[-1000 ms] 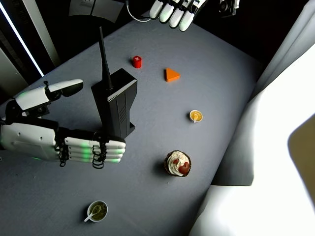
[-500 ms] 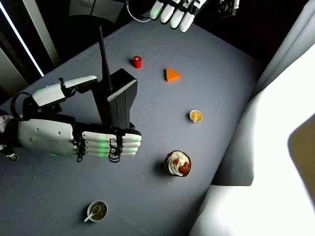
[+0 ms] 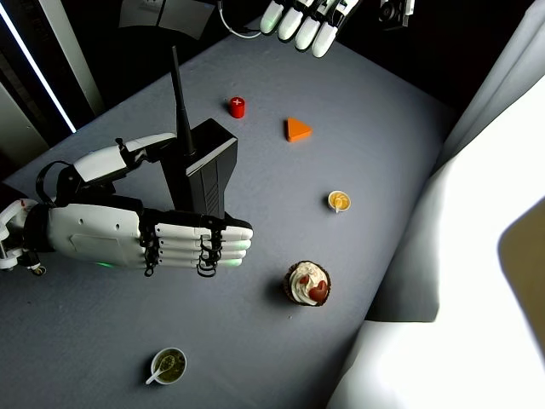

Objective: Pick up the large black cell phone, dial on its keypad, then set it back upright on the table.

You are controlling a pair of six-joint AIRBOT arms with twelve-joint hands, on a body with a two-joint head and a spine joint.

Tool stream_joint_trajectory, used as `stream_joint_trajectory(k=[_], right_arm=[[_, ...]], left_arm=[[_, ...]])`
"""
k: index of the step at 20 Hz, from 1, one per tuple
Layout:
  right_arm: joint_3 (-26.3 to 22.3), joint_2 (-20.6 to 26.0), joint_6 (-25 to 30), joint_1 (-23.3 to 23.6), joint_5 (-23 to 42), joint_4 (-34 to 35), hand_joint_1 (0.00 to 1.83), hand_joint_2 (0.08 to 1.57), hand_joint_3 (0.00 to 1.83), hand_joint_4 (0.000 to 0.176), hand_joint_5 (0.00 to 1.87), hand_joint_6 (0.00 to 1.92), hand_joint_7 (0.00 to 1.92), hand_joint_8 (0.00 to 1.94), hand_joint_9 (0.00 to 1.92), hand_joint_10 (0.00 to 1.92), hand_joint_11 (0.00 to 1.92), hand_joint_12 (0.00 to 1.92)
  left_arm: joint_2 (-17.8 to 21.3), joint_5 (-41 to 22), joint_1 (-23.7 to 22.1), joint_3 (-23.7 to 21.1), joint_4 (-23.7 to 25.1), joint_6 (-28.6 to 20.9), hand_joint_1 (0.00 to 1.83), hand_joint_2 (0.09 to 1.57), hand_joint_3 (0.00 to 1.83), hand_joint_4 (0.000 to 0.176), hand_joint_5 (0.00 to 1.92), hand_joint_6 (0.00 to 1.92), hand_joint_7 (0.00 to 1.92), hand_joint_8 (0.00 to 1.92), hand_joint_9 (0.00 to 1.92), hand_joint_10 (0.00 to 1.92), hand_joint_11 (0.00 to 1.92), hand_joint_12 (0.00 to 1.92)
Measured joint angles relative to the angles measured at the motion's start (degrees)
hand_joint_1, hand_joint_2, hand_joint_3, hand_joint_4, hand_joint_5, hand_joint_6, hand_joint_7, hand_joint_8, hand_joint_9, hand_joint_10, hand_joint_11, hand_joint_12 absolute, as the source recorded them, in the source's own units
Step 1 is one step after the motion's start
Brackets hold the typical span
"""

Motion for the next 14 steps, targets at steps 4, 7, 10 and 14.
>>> stream_joint_trajectory(k=[4, 7, 10, 14], right_arm=[[0.83, -0.61, -0.07, 1.77, -0.31, 0.04, 1.16, 1.08, 0.01, 0.0, 0.46, 0.02, 0.49, 0.02, 0.55, 0.08, 0.05, 1.09], [1.49, -1.2, -0.07, 3.34, -1.11, 0.0, 1.43, 1.2, 0.0, 0.0, 0.79, 0.03, 0.68, 1.04, 0.74, 1.26, 0.44, 1.32], [1.84, -1.46, -0.17, 4.26, -1.57, -0.46, 1.26, 1.17, 0.0, 0.0, 0.92, 0.89, 0.88, 1.35, 0.86, 1.39, 0.81, 1.57], [2.91, -1.57, -0.24, 4.63, -2.01, 0.17, 1.36, 1.16, 0.0, 0.0, 0.91, 0.85, 0.85, 1.26, 0.82, 1.45, 0.82, 1.51]], left_arm=[[0.0, -0.02, 0.0, 0.0, 0.09, -0.04, 0.0, 1.18, 0.0, 0.031, 0.18, 0.0, 0.14, 0.0, 0.12, 0.0, 0.0, 0.39], [0.0, 0.0, 0.0, 0.0, 0.11, -0.04, 0.0, 1.18, 0.0, 0.027, 0.19, 0.0, 0.14, 0.0, 0.13, 0.0, 0.0, 0.38], [0.0, 0.0, 0.0, 0.0, 0.13, -0.13, 0.0, 1.18, 0.0, 0.034, 0.17, 0.0, 0.13, 0.0, 0.13, 0.0, 0.0, 0.35], [0.0, 0.0, 0.0, 0.0, 0.15, -0.15, 0.0, 1.17, 0.0, 0.031, 0.17, 0.0, 0.13, 0.0, 0.12, 0.0, 0.0, 0.34]])
